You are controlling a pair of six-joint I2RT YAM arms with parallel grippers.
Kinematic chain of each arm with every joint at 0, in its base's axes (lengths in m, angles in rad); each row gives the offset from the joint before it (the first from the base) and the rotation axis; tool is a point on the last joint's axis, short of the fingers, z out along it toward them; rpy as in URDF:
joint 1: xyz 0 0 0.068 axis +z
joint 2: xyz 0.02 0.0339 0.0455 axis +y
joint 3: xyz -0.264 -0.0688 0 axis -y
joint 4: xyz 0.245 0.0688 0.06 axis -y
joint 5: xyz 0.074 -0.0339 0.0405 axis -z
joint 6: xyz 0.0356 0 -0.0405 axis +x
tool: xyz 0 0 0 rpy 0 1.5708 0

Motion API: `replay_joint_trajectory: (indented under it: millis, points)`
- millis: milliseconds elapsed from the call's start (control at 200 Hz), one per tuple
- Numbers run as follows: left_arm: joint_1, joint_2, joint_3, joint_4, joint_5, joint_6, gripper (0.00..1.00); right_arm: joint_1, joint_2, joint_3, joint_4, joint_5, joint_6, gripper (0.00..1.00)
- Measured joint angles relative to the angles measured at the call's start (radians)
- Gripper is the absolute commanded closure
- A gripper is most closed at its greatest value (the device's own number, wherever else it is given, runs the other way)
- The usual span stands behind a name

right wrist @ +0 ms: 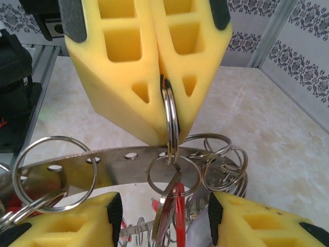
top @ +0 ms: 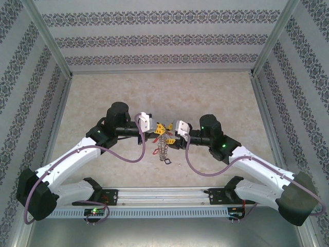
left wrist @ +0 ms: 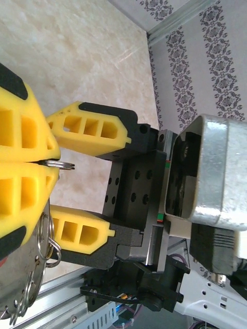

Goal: Put the keys on the keyring

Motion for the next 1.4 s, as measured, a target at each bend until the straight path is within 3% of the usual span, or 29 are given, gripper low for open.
replay_joint_trajectory:
  millis: [115, 260, 515, 675, 1039, 1399]
  points:
    - [0.0, 0.0, 0.0, 0.004, -0.006, -0.003, 1.0, 0.031, -0.003, -0.021, 0.027, 0.044, 0.018, 0.54]
    - [0.0, -0.001, -0.002, 0.004, -0.014, -0.006, 1.0, 0.038, -0.006, -0.055, 0.05, 0.11, 0.043, 0.69]
    - [0.0, -0.002, -0.002, 0.005, -0.018, -0.006, 1.0, 0.039, -0.006, -0.057, 0.085, 0.151, 0.05, 0.7]
    - [0.0, -0.009, -0.009, 0.005, -0.022, -0.006, 1.0, 0.038, -0.005, -0.057, 0.104, 0.168, 0.053, 0.86]
    - [0.0, -0.027, -0.011, 0.005, -0.046, -0.006, 1.0, 0.039, -0.032, -0.057, 0.093, 0.182, 0.019, 1.0]
    - [0.0, -0.027, -0.011, 0.002, -0.055, -0.003, 1.0, 0.039, -0.056, -0.017, -0.019, 0.185, -0.062, 1.0]
